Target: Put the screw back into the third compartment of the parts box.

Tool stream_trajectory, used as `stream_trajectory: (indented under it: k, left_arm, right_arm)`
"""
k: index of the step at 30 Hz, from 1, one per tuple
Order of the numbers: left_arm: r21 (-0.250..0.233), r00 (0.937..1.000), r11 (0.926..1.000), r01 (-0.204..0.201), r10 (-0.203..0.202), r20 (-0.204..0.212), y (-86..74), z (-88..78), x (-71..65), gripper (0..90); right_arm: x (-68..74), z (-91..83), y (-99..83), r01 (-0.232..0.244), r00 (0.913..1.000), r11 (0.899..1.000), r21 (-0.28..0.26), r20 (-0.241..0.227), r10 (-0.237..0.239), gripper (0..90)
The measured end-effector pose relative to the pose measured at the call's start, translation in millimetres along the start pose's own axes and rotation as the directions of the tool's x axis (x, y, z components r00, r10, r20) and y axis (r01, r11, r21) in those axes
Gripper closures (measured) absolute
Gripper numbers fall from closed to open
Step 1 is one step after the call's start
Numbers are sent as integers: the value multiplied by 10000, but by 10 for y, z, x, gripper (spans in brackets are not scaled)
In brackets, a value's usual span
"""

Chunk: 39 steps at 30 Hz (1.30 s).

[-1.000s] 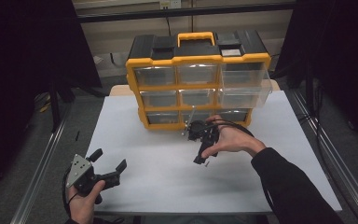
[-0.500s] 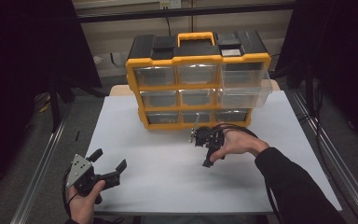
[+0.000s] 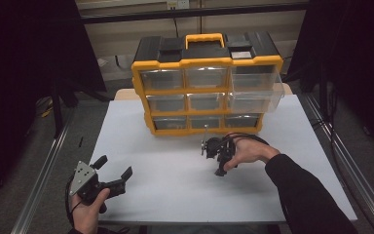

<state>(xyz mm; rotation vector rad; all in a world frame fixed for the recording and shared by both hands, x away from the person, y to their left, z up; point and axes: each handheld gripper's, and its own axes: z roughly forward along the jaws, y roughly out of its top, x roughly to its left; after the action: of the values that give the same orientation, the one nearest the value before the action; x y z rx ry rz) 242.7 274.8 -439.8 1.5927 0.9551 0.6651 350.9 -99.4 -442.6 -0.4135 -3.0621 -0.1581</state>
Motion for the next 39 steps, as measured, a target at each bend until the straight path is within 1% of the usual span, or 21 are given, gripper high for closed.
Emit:
stream_trajectory:
  k: [2,3,4,6,10,11,15,16,17,18,19,24,26,28,29,31,33,35,36,38,39]
  left_arm:
    - [-4,10000,10000,-13,13,5,1,-1,-2,22]
    - [-6,10000,10000,-8,8,80,0,-1,2,23]
    - [5,10000,10000,0,0,11,0,0,-1,23]
    - [29,10000,10000,5,-5,33,-2,1,-1,24]
    - [23,10000,10000,5,-5,56,-4,3,0,23]
    - [24,10000,10000,-3,3,52,-3,2,0,23]
    - [26,10000,10000,6,-6,42,-3,3,-4,23]
    - [27,10000,10000,11,-11,40,-3,3,-4,23]
    - [24,10000,10000,13,-13,36,-3,3,-4,23]
    - [30,10000,10000,12,-12,35,-3,4,-3,23]
    - [32,10000,10000,11,-12,72,-3,5,-2,23]
    - [26,10000,10000,17,-17,37,-3,5,-6,23]
    - [30,10000,10000,2,-2,72,-3,7,-4,23]
    - [38,10000,10000,10,-10,83,-4,7,-4,23]
    - [39,10000,10000,13,-13,72,-4,7,-4,23]
    - [37,10000,10000,20,-21,73,-4,8,-4,23]
    - [35,10000,10000,4,-5,65,-3,9,-3,23]
    - [38,10000,10000,3,-4,68,-3,9,-3,23]
    - [42,10000,10000,-26,25,65,-3,9,-2,23]
    - [33,10000,10000,-6,6,84,-3,8,-4,23]
    - [31,10000,10000,6,-7,79,-3,7,-4,23]
  right_arm:
    - [7,19,1,99,10000,9999,119,3,-99,457]
    - [3,32,4,190,9998,9998,112,57,-191,466]
    - [12,42,6,102,9999,9999,64,53,-102,473]
    - [12,50,21,247,9996,9997,74,146,-248,508]
    - [28,49,43,358,9992,9991,205,175,-362,525]
    - [33,52,43,396,9990,9991,125,201,-398,539]
    - [22,47,47,879,9959,9961,41,198,-880,609]
    - [31,48,49,747,9970,9972,-47,180,-746,627]
    - [42,41,51,602,9980,9982,51,169,-603,637]
    - [35,49,54,770,9969,9970,-101,190,-768,654]
    - [39,48,54,782,9968,9969,-89,176,-780,668]
    - [47,42,65,634,9980,9980,13,63,-634,731]
    - [35,46,76,831,9965,9965,-51,133,-830,754]
    - [43,47,79,702,9975,9975,-32,95,-702,803]
    - [44,42,86,587,9983,9983,23,20,-587,815]
    - [34,45,85,582,9983,9983,-26,-9,-582,829]
    - [27,48,98,781,9969,9969,-5,41,-781,850]
    - [35,51,110,713,9975,9974,76,-18,-713,882]
    - [40,52,117,531,9986,9985,121,-82,-530,883]
    - [27,53,126,549,9985,9983,172,-83,-548,883]
    - [27,52,125,434,9990,9989,163,-117,-433,883]
